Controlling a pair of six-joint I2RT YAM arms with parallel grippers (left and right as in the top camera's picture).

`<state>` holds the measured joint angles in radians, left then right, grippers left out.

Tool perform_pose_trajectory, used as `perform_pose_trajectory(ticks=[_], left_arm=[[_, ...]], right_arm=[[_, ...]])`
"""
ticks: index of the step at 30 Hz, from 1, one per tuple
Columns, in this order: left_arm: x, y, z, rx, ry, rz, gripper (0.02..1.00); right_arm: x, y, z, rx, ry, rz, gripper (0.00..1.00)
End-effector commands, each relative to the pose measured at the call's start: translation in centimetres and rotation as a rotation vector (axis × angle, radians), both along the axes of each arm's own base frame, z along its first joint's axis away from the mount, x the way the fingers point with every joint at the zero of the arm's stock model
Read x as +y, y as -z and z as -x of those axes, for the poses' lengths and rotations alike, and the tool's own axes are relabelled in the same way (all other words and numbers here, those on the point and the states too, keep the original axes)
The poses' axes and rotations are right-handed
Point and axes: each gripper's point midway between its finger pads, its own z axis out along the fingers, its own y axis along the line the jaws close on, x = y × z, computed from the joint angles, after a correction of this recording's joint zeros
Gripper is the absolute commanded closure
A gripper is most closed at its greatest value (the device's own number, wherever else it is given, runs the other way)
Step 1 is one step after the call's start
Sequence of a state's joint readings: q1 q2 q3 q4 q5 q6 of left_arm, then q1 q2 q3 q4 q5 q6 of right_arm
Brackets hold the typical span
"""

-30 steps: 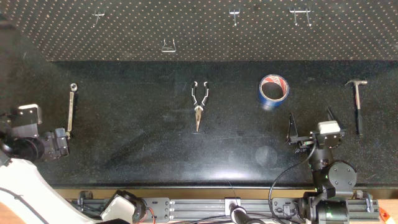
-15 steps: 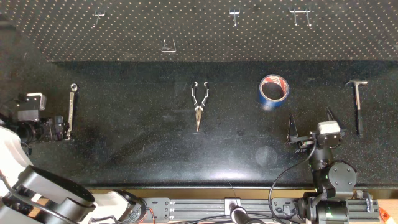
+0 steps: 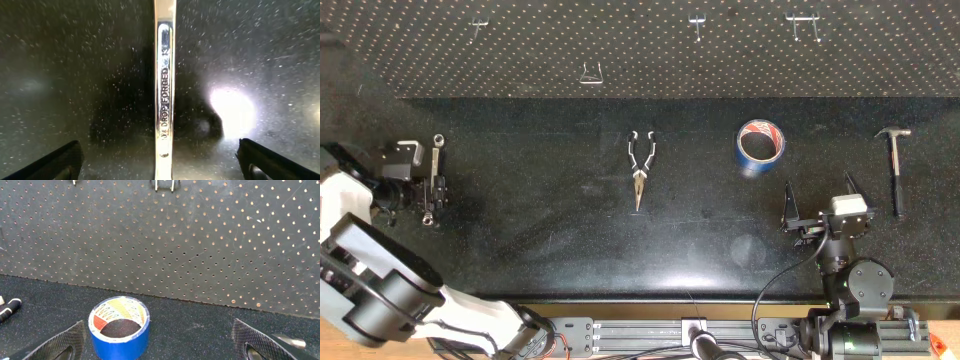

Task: Place Tools Onto Pegboard

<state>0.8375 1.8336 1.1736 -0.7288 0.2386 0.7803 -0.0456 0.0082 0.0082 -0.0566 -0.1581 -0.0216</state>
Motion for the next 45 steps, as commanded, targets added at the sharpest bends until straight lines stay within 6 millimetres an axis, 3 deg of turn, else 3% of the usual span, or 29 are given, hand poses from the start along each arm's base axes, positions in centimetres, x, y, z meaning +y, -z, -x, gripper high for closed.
perform_pose_trajectory(ticks=[1, 7, 9, 11, 13, 16, 19, 22, 31, 37, 45], left_arm=[[0.7, 0.7, -0.2, 0.017, -0.019, -0.009, 0.023], [-0.6, 2.1, -1.0, 0.067, 0.033, -0.011, 0.023], [-0.3, 2.1, -1.0, 0.070, 0.030, -0.029, 0.018], [-0.2, 2.2, -0.9, 0.077, 0.029, -0.032, 0.128], [-0.3, 2.2, -0.8, 0.080, 0.021, -0.026, 0.371], [-0.5, 2.2, -0.6, 0.089, -0.024, -0.007, 0.579], [-0.5, 2.2, -0.6, 0.090, -0.053, 0.001, 0.682], [-0.7, 2.2, -0.4, 0.096, -0.077, 0.013, 0.882], [-1.1, 2.3, 0.1, 0.119, -0.097, 0.037, 0.989], [-1.0, 2.2, -0.1, 0.112, -0.096, 0.031, 0.989], [2.1, -1.5, -3.5, -0.078, -0.095, -0.126, 0.991]], right_arm=[[0.1, 0.1, 0.0, -0.001, -0.005, 0.010, 0.058], [0.1, 0.1, 0.0, -0.001, -0.005, 0.010, 0.058], [0.1, 0.1, 0.0, -0.001, -0.005, 0.010, 0.058], [0.1, 0.1, 0.0, -0.001, -0.005, 0.010, 0.058], [0.1, 0.1, 0.0, -0.001, -0.005, 0.010, 0.058], [0.1, 0.1, 0.0, -0.001, -0.005, 0.010, 0.058], [0.1, 0.1, 0.0, -0.001, -0.005, 0.010, 0.058], [0.1, 0.1, 0.0, -0.001, -0.005, 0.010, 0.056], [0.1, 0.1, 0.0, -0.001, -0.005, 0.010, 0.058], [0.1, 0.1, 0.0, -0.001, -0.005, 0.010, 0.058], [0.1, 0.1, 0.0, -0.001, -0.005, 0.010, 0.058]])
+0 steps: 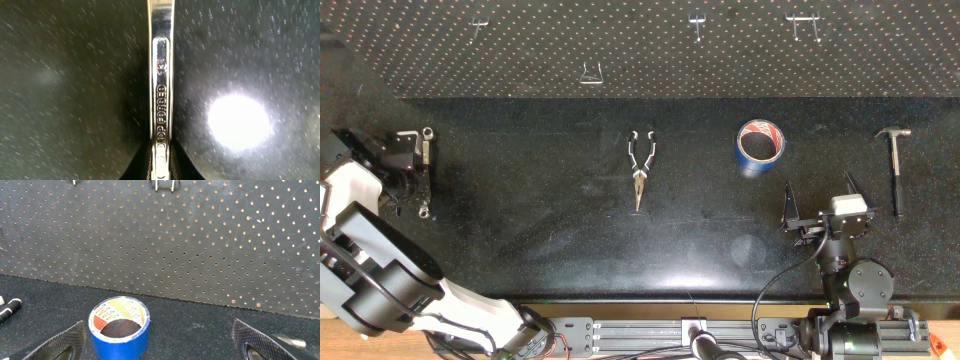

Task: Place Tools Onto Pegboard

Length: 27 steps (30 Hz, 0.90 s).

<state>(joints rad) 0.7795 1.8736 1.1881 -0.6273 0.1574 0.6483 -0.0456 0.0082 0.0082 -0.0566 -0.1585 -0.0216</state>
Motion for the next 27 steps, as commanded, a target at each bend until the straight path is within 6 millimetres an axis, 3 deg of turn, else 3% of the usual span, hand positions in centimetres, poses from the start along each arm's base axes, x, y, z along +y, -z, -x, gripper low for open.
perform_pose_trajectory(ticks=[1, 6, 11, 15, 19, 23, 27], left_arm=[[1.1, -2.6, -1.4, -0.089, -0.006, -0.067, 0.991], [0.6, -5.9, -1.7, -0.156, 0.004, -0.092, 0.989], [-2.5, -11.4, -1.5, -0.314, 0.056, -0.084, 0.991], [-6.6, -11.0, -0.4, -0.380, 0.122, -0.113, 0.989], [-11.4, -10.6, -0.9, -0.478, 0.198, -0.131, 0.989], [-14.4, -12.7, -3.7, -0.601, 0.222, -0.107, 0.991], [-18.0, -14.8, -4.6, -0.664, 0.328, -0.113, 0.991]], right_arm=[[0.1, 0.1, 0.0, -0.001, -0.005, 0.010, 0.058], [0.1, 0.1, 0.0, -0.001, -0.005, 0.010, 0.058], [0.1, 0.1, 0.0, -0.001, -0.005, 0.010, 0.058], [0.1, 0.1, 0.0, -0.001, -0.005, 0.010, 0.058], [0.1, 0.1, 0.0, -0.001, -0.005, 0.010, 0.058], [0.1, 0.1, 0.0, 0.000, -0.005, 0.010, 0.058], [0.1, 0.1, 0.0, 0.000, -0.005, 0.010, 0.058]])
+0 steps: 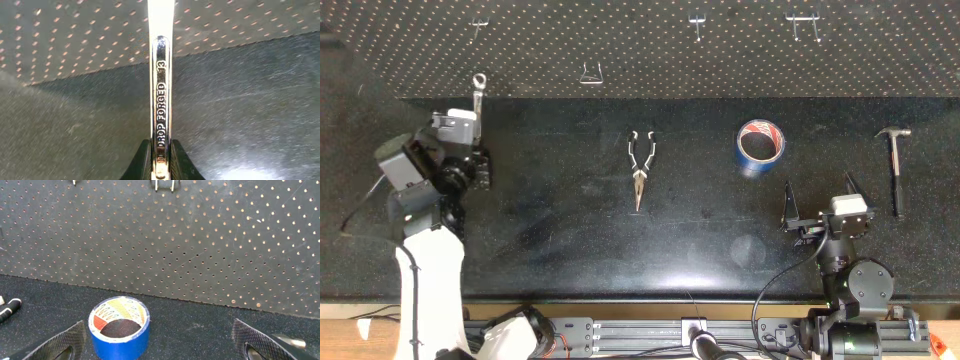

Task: Place Tools Onto Pegboard

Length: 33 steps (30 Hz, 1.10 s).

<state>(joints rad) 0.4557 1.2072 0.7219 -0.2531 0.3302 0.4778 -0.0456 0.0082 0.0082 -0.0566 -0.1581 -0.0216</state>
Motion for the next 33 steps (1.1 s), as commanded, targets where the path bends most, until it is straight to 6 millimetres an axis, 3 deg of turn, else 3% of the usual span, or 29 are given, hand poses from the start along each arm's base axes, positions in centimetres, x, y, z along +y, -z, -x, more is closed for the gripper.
perform_pose_trajectory(ticks=[1, 4, 6, 7, 11, 14, 17, 23, 27, 33], left_arm=[[-3.1, -3.7, -0.5, -0.113, 0.076, -0.014, 0.989], [-3.4, -6.4, 0.3, -0.186, 0.077, -0.046, 0.993], [-3.7, -10.0, 1.4, -0.296, 0.048, -0.049, 0.993], [-3.7, -10.4, 1.4, -0.308, 0.049, -0.054, 0.991], [-3.2, -10.0, 0.4, -0.312, 0.045, -0.058, 0.989], [-1.0, -10.5, -0.8, -0.346, -0.066, -0.076, 0.989], [-0.8, -9.6, -1.5, -0.335, -0.128, 0.040, 0.991], [-1.9, -7.1, -2.5, -0.270, -0.075, 0.122, 0.989], [-3.2, -6.9, -2.8, -0.260, -0.013, 0.087, 0.991], [-3.1, -6.3, -2.9, -0.244, -0.018, 0.090, 0.993]], right_arm=[[0.1, 0.1, 0.0, 0.000, -0.005, 0.010, 0.058], [0.1, 0.1, 0.0, 0.000, -0.005, 0.010, 0.058], [0.1, 0.1, 0.0, 0.000, -0.005, 0.010, 0.058], [0.1, 0.1, 0.0, 0.000, -0.005, 0.010, 0.058], [0.1, 0.1, 0.0, 0.000, -0.005, 0.010, 0.058], [0.1, 0.1, 0.0, 0.000, -0.005, 0.010, 0.058], [0.1, 0.1, 0.0, 0.000, -0.005, 0.010, 0.058], [0.1, 0.1, 0.0, 0.000, -0.005, 0.010, 0.058], [0.1, 0.1, 0.0, 0.000, -0.005, 0.010, 0.058], [0.1, 0.1, 0.0, 0.000, -0.006, 0.010, 0.058]])
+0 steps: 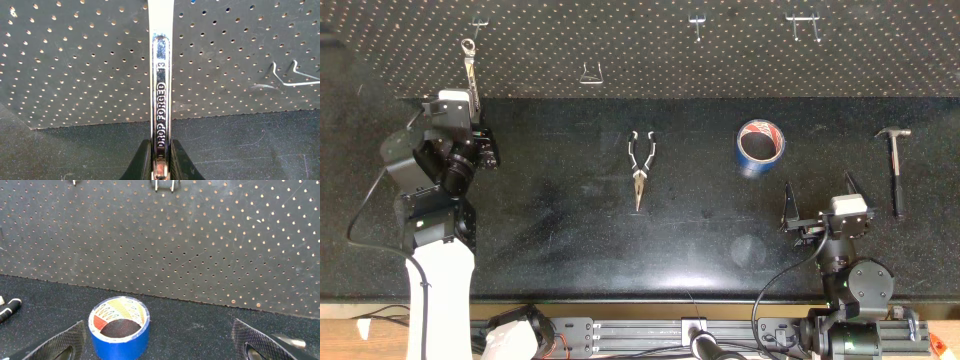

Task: Place Tools Onto Pegboard

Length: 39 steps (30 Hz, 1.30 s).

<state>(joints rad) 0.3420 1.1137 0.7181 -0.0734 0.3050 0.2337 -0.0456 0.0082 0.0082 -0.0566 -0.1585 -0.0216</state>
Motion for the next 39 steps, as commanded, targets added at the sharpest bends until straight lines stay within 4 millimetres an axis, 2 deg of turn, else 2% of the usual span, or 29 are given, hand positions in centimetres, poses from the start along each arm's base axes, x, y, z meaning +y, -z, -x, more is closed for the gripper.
perform_pose_trajectory(ticks=[1, 9, 15, 29, 30, 33, 35, 39], left_arm=[[-0.3, 0.1, -0.3, 0.000, 0.021, -0.002, 0.991], [0.6, 0.0, -0.2, 0.000, -0.022, -0.025, 0.993], [1.0, 0.6, -0.7, 0.010, -0.037, -0.029, 0.991], [1.7, 3.9, -2.5, 0.064, -0.038, -0.012, 0.991], [1.8, 4.1, -2.6, 0.066, -0.039, -0.011, 0.875], [1.8, 4.1, -2.6, 0.066, -0.039, -0.012, 0.430], [1.8, 3.9, -2.5, 0.063, -0.043, -0.015, 0.031], [1.5, 1.2, -1.1, 0.022, -0.052, -0.034, 0.023]], right_arm=[[0.1, 0.1, 0.0, 0.000, -0.005, 0.010, 0.058], [0.1, 0.1, 0.0, 0.000, -0.005, 0.010, 0.058], [0.1, 0.1, 0.0, 0.000, -0.005, 0.010, 0.058], [0.1, 0.1, 0.0, 0.000, -0.005, 0.010, 0.058], [0.1, 0.1, 0.0, 0.000, -0.005, 0.010, 0.056], [0.1, 0.1, 0.0, 0.000, -0.005, 0.010, 0.058], [0.1, 0.1, 0.0, 0.000, -0.005, 0.010, 0.058], [0.1, 0.1, 0.0, 0.000, -0.005, 0.010, 0.058]])
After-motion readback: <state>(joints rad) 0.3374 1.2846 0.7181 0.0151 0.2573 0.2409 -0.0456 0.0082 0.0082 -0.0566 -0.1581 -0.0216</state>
